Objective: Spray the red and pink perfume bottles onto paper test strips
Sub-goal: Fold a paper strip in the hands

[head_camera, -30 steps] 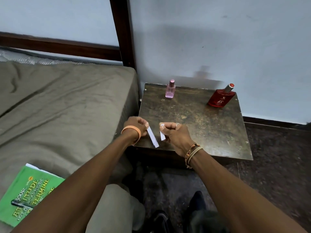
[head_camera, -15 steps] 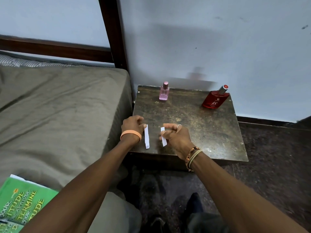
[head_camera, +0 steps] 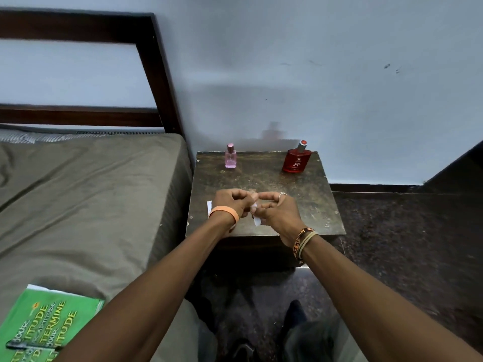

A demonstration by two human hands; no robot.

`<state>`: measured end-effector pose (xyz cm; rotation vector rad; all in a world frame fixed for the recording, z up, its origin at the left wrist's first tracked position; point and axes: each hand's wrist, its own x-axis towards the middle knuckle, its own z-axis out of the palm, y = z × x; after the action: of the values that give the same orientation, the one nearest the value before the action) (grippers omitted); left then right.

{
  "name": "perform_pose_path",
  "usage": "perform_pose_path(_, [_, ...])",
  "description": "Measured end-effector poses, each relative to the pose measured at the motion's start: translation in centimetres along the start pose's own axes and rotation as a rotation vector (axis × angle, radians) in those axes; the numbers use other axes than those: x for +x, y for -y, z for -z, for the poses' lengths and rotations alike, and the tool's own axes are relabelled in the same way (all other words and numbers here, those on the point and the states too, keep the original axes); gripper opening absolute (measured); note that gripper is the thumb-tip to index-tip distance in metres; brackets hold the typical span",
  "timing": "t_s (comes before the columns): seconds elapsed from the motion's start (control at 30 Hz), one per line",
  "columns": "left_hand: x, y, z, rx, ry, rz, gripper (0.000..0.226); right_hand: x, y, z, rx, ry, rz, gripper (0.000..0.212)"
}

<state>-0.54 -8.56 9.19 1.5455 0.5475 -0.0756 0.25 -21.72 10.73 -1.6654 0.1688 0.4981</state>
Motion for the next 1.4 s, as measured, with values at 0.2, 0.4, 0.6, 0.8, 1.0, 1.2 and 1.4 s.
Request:
perform_pose_path(0.2, [-0.8,-1.9,-3.4,0.025,0.057,-0.023,0.009,-2.3,0.0,4.3,0.105,-0.041,-0.050,0.033])
perform_pose_path(0.4, [-0.1,-2.6,-6.5,0.082,0.136,-0.015,0.010,-2.5,-0.2,7.3,0.153,-0.047,-0.070,0.033])
perform_pose_path(0.6, [1.4,-1.6,-7.5,0.300,0.174,-0.147,0.012,-1.7,-1.6,8.7,0.157,-0.074,-0.125,0.028])
perform_pose_path(0.8, [3.4,-0.1,-7.5,0.260,0.206,-0.102,0.011,0.2,-3.2,8.4,0.207,-0.158,-0.213,0.031])
perform_pose_path(1.0, [6.4,2.6,-6.5,0.312,0.144,-0.099,0.011,3.4,-5.4,5.8,0.172,-0.233,-0.283,0.025])
perform_pose_path(1.2, [9.4,4.8,-6.1,0.566,0.075,-0.193,0.005,6.1,-7.1,4.1,0.101,-0.286,-0.319,0.019])
perform_pose_path(1.4, [11.4,6.0,-7.1,0.633,0.032,-0.176,0.006,8.3,-7.9,4.0,-0.025,-0.322,-0.330,0.015])
